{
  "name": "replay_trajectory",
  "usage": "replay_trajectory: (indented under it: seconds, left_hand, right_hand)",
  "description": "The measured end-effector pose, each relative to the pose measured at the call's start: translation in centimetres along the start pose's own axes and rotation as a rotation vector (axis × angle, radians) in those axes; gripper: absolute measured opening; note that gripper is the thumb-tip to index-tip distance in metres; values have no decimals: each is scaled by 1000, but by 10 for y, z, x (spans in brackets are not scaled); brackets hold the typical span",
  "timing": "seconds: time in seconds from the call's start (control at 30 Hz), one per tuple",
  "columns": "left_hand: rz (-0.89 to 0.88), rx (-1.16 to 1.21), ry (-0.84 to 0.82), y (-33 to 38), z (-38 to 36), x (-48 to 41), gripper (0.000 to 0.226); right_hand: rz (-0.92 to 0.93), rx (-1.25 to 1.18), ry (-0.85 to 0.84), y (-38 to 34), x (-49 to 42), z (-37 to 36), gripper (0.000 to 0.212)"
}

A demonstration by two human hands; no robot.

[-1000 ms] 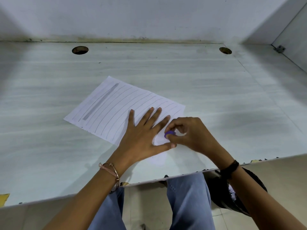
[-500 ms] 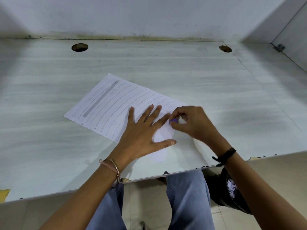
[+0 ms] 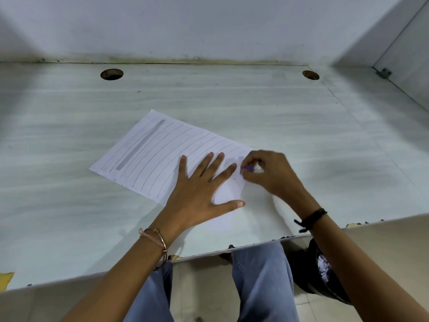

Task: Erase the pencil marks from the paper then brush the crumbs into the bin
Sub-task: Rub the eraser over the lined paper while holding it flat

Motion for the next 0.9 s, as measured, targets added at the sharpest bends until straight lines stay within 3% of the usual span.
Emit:
replay_trajectory:
  seconds: [0.07, 0.23, 0.4, 0.7, 0.83, 0.9]
  left_hand:
    - [1, -7, 2, 0, 1, 0, 91]
    - [10, 7, -15, 2, 2, 0, 93]
    - [1, -1, -8, 2, 2, 1, 89]
    - [-1, 42, 101, 5, 11, -16, 81]
    - [37, 41, 28, 1, 3, -18, 81]
    - [47, 41, 14, 0, 1, -18, 80]
  right_hand:
    - [-63, 3, 65, 5, -6, 5, 7]
    - [47, 10, -193, -16, 9, -10, 7]
    - [-129, -15, 35, 14, -12, 9, 4]
    - [-184, -120, 29, 24, -11, 15, 3]
    - [-16, -57, -104, -2, 4, -4, 8]
    - [2, -30, -63, 1, 2, -3, 7]
Point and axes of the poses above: each hand's wrist, its own x-axis away from the middle knuckle, its own z-axis out of the back of the hand, y = z × x, the point moved 4 cm from there along -x, towards the middle knuckle, and after that the axes turned 7 degrees about x, right-handed, at the moved point
